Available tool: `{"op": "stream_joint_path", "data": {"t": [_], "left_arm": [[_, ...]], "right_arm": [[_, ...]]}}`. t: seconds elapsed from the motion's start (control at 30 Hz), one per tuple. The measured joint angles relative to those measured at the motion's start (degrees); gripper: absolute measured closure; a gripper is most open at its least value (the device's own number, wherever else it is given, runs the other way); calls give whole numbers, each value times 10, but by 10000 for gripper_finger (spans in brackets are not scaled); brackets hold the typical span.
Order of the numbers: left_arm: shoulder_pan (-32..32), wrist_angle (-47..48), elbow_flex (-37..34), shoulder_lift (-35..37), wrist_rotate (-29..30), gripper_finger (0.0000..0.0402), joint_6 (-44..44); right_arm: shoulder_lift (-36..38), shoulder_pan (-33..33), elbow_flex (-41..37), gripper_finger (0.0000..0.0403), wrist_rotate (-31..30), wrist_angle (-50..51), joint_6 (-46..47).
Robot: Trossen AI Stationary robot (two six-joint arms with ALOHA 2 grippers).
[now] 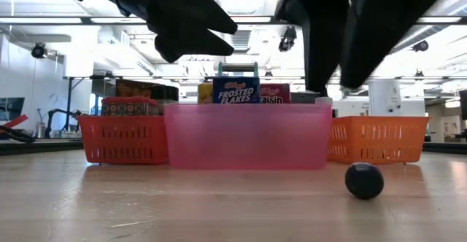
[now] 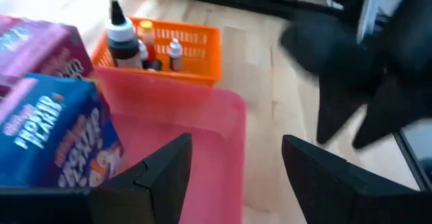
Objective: Pick & Place Kitchen Items
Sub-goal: Put the small purple food coloring bottle into the orange bin
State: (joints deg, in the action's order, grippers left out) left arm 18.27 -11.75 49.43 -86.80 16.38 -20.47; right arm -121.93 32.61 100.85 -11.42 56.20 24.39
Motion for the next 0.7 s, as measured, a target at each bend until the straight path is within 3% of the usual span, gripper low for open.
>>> {"op": "stream_joint_path", "data": {"t": [0.17,0.37,0.5,0.7], "left_arm": [[21,17,0,0,-5,165,10],[61,12,18,-22,8,165,-27],[97,27,70,-86,65,166,-47],[124,119,214,-191,139,166,-86]], "right_arm": [[33,14,37,210,-76,117,37],[111,31,30,230,-167,224,145],[183,30,10,233,-226,257,213],[287,26,-21,221,-294,263,279]]}}
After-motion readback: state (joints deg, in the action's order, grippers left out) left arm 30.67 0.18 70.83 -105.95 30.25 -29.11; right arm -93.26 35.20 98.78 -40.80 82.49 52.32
